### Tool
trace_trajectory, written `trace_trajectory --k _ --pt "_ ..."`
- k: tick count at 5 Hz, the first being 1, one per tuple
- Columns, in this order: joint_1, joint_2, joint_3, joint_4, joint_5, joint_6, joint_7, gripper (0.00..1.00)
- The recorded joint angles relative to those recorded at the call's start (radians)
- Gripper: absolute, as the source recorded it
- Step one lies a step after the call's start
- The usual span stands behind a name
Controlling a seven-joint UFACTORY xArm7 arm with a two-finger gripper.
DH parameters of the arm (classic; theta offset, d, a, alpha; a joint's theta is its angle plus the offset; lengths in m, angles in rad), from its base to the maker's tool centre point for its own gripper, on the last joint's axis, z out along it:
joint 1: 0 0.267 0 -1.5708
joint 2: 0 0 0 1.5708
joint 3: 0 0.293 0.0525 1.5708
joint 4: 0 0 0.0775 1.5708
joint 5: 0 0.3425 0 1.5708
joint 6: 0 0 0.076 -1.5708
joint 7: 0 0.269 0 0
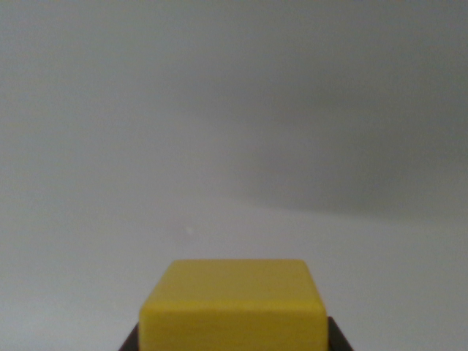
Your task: Pick yellow cube
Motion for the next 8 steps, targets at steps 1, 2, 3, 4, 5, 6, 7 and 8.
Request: trace_trajectory --k 1,2,3,4,5,6,7,8 --pt "0.0000 0.000 0.000 0.000 0.0000 0.000 0.000 1.00" --pt "0.0001 -0.017 -0.001 0.027 -0.0039 0.044 0.005 1.00" --pt "0.0001 -0.017 -0.001 0.027 -0.0039 0.044 0.005 1.00" --pt "0.0003 -0.035 -0.001 0.057 -0.0082 0.092 0.010 1.00" --pt "0.0003 -0.035 -0.001 0.057 -0.0082 0.092 0.010 1.00" --pt "0.0004 -0.053 -0.002 0.087 -0.0124 0.140 0.016 1.00" --pt "0.0004 -0.053 -0.002 0.087 -0.0124 0.140 0.016 1.00" --pt "0.0006 -0.071 -0.003 0.116 -0.0166 0.187 0.021 1.00"
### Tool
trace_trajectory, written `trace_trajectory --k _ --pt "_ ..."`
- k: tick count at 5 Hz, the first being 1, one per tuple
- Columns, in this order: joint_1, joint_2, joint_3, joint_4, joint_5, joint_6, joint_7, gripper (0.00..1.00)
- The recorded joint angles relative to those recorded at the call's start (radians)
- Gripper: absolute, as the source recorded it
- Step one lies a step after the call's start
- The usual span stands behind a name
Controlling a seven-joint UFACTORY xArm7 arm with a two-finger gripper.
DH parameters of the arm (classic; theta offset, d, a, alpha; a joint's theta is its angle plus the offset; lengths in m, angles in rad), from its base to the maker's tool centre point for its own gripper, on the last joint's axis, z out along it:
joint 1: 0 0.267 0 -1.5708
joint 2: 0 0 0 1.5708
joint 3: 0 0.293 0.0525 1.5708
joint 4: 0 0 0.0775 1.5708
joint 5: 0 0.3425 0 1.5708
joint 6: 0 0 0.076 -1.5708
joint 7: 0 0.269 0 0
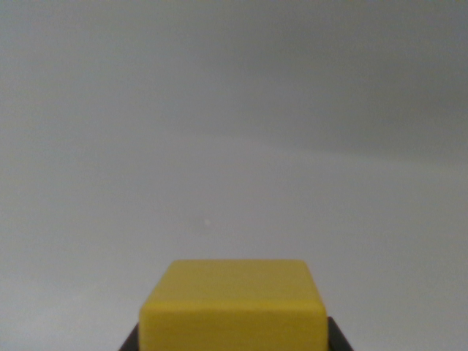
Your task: Pick yellow cube
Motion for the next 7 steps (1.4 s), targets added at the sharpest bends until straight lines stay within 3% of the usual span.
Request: trace_trajectory --k 1,2,3,4,5,6,7 --pt "0.0000 0.000 0.000 0.000 0.0000 0.000 0.000 1.00" --pt "0.0002 -0.018 -0.001 0.029 -0.0042 0.047 0.005 1.00" --pt "0.0002 -0.018 -0.001 0.029 -0.0042 0.047 0.005 1.00" --pt "0.0003 -0.035 -0.001 0.057 -0.0081 0.092 0.010 1.00" --pt "0.0003 -0.035 -0.001 0.057 -0.0081 0.092 0.010 1.00" --pt "0.0004 -0.052 -0.002 0.085 -0.0121 0.136 0.015 1.00" --pt "0.0004 -0.052 -0.002 0.085 -0.0121 0.136 0.015 1.00"
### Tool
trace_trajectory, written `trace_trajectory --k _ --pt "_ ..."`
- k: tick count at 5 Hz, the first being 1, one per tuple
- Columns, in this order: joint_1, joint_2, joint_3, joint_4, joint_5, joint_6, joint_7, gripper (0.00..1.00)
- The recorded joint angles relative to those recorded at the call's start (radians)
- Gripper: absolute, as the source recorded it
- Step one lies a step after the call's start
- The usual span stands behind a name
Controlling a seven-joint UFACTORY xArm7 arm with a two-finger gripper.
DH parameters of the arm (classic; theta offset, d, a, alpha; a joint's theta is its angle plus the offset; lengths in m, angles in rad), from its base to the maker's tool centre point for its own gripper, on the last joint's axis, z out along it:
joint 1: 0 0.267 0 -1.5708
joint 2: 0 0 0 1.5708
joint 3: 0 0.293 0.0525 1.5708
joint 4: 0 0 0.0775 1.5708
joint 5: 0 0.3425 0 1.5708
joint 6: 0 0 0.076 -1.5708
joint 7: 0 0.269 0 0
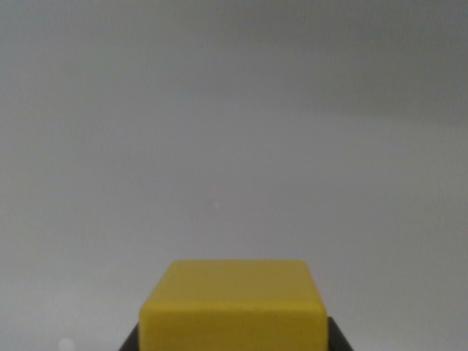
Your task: Pick yellow cube
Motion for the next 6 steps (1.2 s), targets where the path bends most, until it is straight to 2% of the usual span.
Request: trace_trajectory --k 1,2,3,4,5,6 --pt "0.0001 -0.016 -0.001 0.026 -0.0037 0.041 0.005 1.00" --pt "0.0001 -0.016 -0.001 0.026 -0.0037 0.041 0.005 1.00" --pt "0.0003 -0.033 -0.001 0.053 -0.0076 0.085 0.010 1.00" --pt "0.0003 -0.033 -0.001 0.053 -0.0076 0.085 0.010 1.00" --pt "0.0004 -0.047 -0.002 0.076 -0.0109 0.122 0.014 1.00" --pt "0.0004 -0.047 -0.002 0.076 -0.0109 0.122 0.014 1.00"
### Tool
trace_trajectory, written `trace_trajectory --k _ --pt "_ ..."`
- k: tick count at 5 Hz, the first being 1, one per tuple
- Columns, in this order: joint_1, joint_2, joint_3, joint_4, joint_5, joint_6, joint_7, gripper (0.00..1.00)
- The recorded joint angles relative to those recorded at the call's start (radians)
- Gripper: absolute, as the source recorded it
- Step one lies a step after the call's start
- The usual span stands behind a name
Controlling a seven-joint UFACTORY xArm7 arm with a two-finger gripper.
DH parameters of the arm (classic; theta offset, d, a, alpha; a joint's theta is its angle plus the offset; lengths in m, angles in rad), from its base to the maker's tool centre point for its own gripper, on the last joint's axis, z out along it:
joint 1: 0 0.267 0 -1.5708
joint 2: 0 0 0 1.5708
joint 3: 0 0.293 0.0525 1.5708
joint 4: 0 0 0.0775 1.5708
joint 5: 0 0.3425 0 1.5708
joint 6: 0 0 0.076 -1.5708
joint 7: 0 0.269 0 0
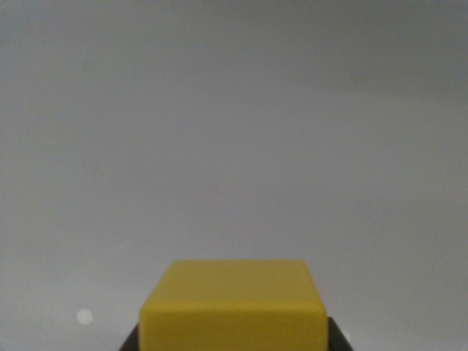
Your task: Pick yellow cube
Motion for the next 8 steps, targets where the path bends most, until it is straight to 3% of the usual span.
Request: trace_trajectory --k 1,2,3,8 --pt "0.0001 -0.014 -0.001 0.022 -0.0032 0.036 0.004 1.00" --pt "0.0001 -0.014 -0.001 0.022 -0.0032 0.036 0.004 1.00" --pt "0.0002 -0.026 -0.001 0.043 -0.0061 0.069 0.008 1.00" --pt "0.0004 -0.047 -0.002 0.076 -0.0109 0.123 0.014 1.00"
